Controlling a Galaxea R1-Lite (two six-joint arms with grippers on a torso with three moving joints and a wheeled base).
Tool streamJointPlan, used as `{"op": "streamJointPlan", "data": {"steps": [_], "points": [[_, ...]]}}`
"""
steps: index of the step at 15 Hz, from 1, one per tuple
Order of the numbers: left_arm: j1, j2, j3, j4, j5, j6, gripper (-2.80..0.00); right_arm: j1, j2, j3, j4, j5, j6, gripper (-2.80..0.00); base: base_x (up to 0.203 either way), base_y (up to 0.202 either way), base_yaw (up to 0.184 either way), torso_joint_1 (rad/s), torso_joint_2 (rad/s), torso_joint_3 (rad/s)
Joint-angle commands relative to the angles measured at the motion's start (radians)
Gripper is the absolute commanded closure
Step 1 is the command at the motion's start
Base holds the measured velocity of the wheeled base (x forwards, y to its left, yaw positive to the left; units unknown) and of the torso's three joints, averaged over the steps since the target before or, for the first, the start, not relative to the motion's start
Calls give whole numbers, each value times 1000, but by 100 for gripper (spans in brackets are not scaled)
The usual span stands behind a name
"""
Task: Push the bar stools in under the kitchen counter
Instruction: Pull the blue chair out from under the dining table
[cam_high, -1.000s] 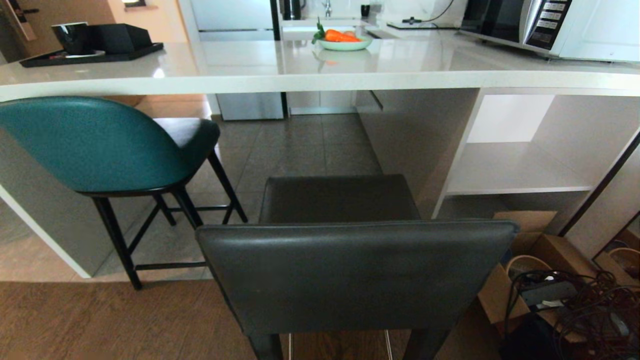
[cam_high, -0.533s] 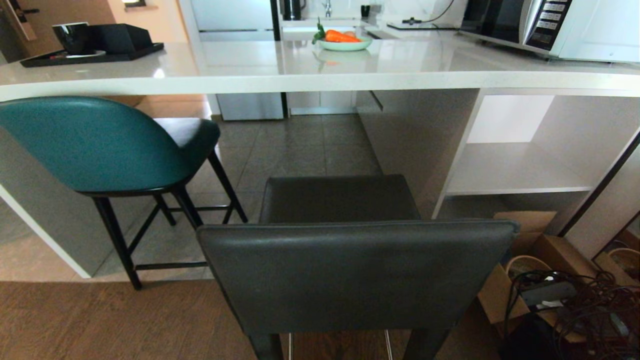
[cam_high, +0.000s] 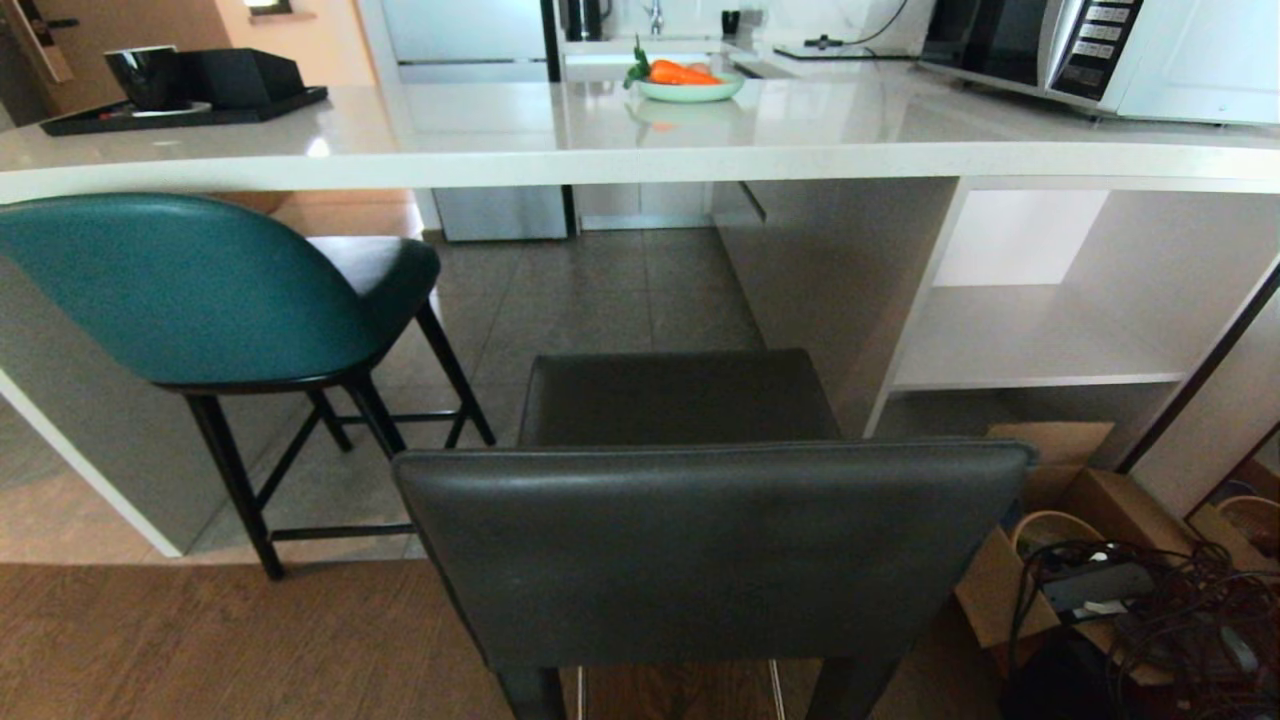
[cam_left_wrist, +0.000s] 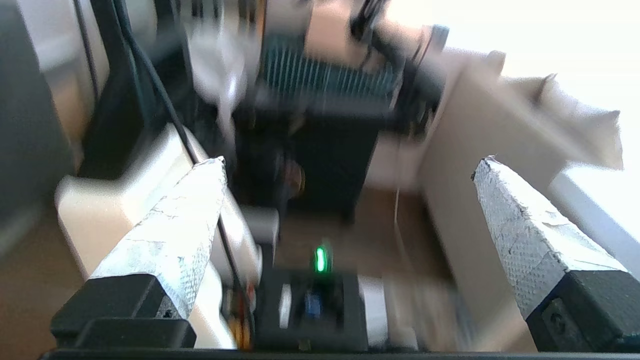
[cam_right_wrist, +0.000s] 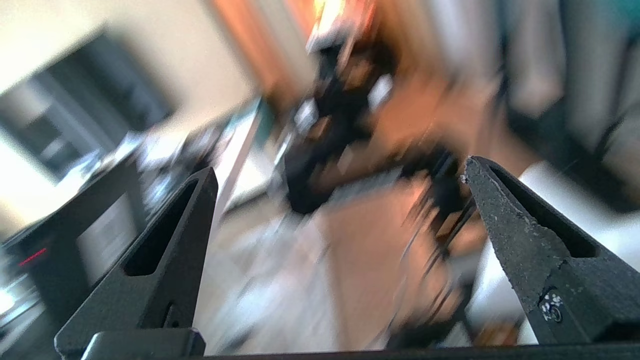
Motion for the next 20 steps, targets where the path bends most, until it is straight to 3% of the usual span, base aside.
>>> {"op": "streamJointPlan", "data": {"steps": [1, 3, 6, 8, 10, 11, 13, 14, 15, 16, 17, 20], "points": [[1, -1, 64, -2, 115, 44, -280, -2, -22, 76, -2, -119, -102, -280, 0, 0, 0, 0, 0, 0], [1, -1, 107, 88, 267, 262, -280, -3, -22, 153, 17, -191, -273, -280, 0, 0, 0, 0, 0, 0], [1, -2, 92, 441, 495, 651, -280, -3, -22, 185, 213, -357, -600, -280, 0, 0, 0, 0, 0, 0], [1, -2, 59, 705, 634, 986, -280, -3, -22, 183, 434, -562, -935, -280, 0, 0, 0, 0, 0, 0], [0, -2, 28, 958, 778, 1331, -280, -2, -22, 185, 610, -853, -1223, -280, 0, 0, 0, 0, 0, 0], [0, -2, 13, 1109, 908, 1475, -280, -2, -22, 191, 663, -971, -1334, -280, 0, 0, 0, 0, 0, 0], [1, -6, -14, 1352, 1160, 1667, -280, -2, -22, 234, 705, -1083, -1430, -280, 0, 0, 0, 0, 0, 0], [0, -8, -17, 1425, 1242, 1759, -280, -2, -22, 269, 709, -1133, -1442, -280, 0, 0, 0, 0, 0, 0], [0, -10, -13, 1448, 1303, 1809, -280, -2, -22, 311, 712, -1203, -1446, -280, 0, 0, 0, 0, 0, 0], [0, -10, -12, 1455, 1326, 1816, -280, -2, -22, 349, 713, -1289, -1451, -280, 0, 0, 0, 0, 0, 0], [0, -10, 3, 1457, 1325, 1813, -280, -3, -22, 380, 712, -1319, -1454, -280, 0, 0, 0, 0, 0, 0], [-1, -11, 144, 1437, 1338, 1826, -280, -2, -22, 499, 692, -1337, -1483, -280, 0, 0, 0, 0, 0, 0]]}}
